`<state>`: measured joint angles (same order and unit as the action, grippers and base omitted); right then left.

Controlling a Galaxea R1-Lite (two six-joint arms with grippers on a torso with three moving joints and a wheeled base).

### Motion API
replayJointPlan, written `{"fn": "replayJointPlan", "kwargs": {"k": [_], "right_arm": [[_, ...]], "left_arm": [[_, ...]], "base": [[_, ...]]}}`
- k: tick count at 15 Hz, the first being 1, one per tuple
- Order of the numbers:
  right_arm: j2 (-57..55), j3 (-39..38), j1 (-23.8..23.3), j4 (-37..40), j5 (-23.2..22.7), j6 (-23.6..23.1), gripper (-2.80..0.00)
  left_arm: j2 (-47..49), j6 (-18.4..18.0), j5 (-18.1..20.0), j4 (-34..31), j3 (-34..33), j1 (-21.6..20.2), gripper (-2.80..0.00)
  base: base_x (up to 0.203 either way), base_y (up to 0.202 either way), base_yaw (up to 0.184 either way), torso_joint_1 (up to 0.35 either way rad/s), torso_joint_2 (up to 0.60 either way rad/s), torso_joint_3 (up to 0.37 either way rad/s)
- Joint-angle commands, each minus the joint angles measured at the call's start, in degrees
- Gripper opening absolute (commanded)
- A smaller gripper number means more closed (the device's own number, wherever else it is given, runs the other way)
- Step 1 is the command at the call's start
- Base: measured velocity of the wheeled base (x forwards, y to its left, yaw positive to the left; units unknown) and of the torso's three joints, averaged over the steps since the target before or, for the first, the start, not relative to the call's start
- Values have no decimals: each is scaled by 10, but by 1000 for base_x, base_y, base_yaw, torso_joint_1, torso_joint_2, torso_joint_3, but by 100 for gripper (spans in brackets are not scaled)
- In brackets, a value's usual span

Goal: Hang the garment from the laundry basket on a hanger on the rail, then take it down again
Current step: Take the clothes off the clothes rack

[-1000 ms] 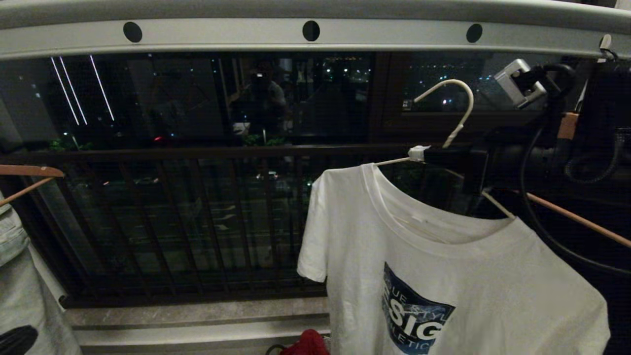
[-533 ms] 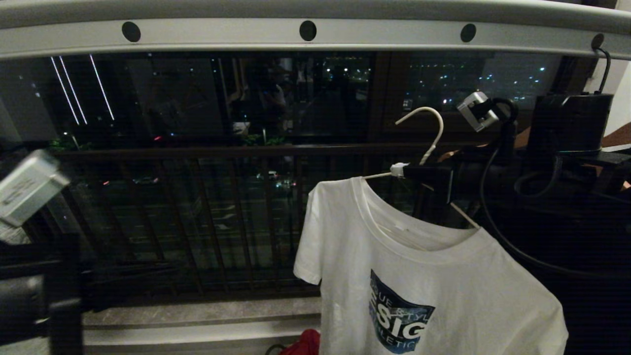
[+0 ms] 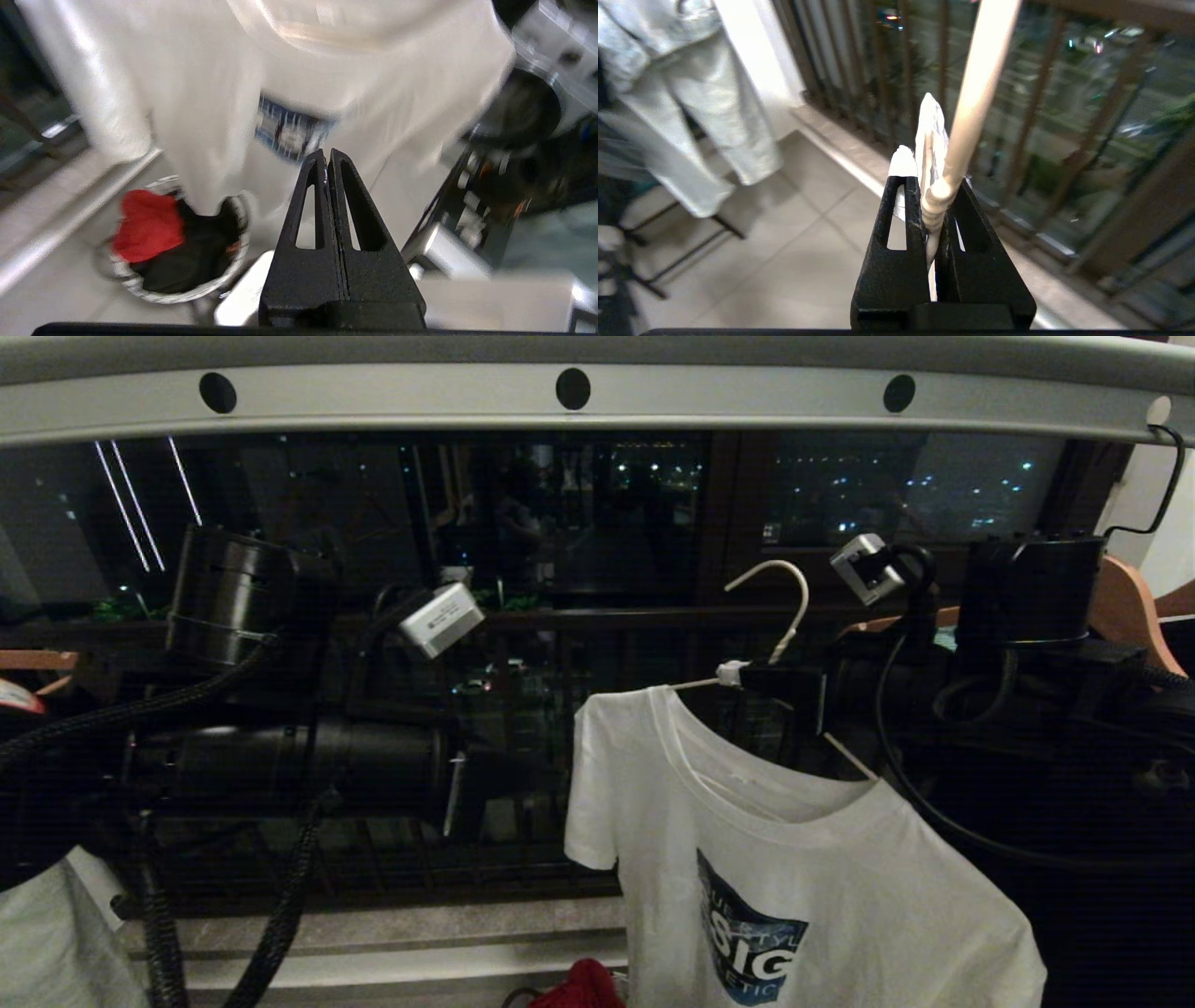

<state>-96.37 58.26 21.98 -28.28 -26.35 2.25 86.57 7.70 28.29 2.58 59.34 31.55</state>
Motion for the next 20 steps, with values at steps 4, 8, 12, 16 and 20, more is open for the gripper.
{"fn": "replayJointPlan", "kwargs": {"k": [4,8,12,16,20], "right_arm": [[-3,-7,46,-2,22,13,-280],[-3,-11,57,-2,22,14,-280],[-3,-12,60,-2,22,14,-280],[-1,-17,68,-3,22,14,-280],[12,-22,74,-3,22,14,-280]], "left_arm": [[97,39,-151,80,1,55,0],[100,43,-235,121,0,76,0],[110,31,-305,122,3,93,0],[117,31,-314,122,2,102,0],[134,30,-321,122,2,103,0]], "base": [[0,0,0,0,0,0],[0,0,0,0,0,0],[0,0,0,0,0,0],[0,0,0,0,0,0],[0,0,0,0,0,0]]}}
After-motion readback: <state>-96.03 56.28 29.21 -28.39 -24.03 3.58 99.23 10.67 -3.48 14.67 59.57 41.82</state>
